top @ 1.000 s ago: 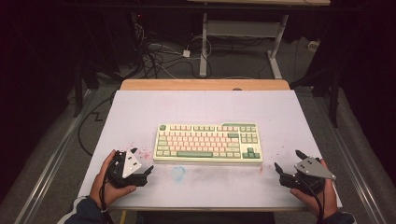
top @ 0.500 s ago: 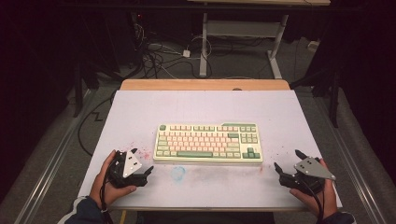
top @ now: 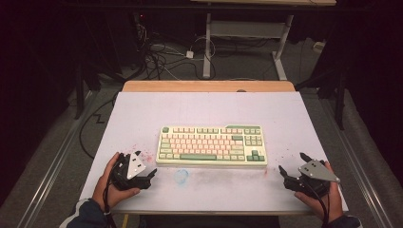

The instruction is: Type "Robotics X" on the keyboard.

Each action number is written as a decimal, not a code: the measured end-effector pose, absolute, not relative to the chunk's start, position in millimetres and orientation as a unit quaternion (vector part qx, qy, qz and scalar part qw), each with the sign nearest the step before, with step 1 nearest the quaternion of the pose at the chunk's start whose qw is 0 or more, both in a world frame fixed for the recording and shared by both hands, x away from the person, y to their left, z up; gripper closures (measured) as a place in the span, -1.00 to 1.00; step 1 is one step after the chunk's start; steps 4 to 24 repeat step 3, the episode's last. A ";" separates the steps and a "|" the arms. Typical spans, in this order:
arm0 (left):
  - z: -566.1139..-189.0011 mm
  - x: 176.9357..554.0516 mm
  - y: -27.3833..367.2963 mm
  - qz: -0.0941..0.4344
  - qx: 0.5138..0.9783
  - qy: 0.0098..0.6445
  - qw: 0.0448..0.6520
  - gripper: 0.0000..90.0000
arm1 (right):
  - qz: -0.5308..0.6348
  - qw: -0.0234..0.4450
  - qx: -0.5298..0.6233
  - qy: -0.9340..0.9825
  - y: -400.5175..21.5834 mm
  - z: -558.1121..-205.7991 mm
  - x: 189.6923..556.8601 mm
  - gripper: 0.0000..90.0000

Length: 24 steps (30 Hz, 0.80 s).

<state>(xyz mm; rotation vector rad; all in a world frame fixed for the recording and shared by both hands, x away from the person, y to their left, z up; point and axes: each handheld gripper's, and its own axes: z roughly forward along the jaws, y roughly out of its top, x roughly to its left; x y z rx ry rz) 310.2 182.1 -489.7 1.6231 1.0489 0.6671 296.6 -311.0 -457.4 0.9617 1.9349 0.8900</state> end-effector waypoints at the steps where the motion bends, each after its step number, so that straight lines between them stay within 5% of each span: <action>1: -489.8 310.7 182.2 0.278 0.677 0.439 0.522 -0.64 | 0.350 0.391 0.379 0.762 -311.0 -457.6 296.7 -0.57; 24: -490.0 312.0 182.3 0.279 0.676 0.441 0.521 -0.64 | 0.349 0.391 0.380 0.762 -311.0 -458.2 297.7 -0.57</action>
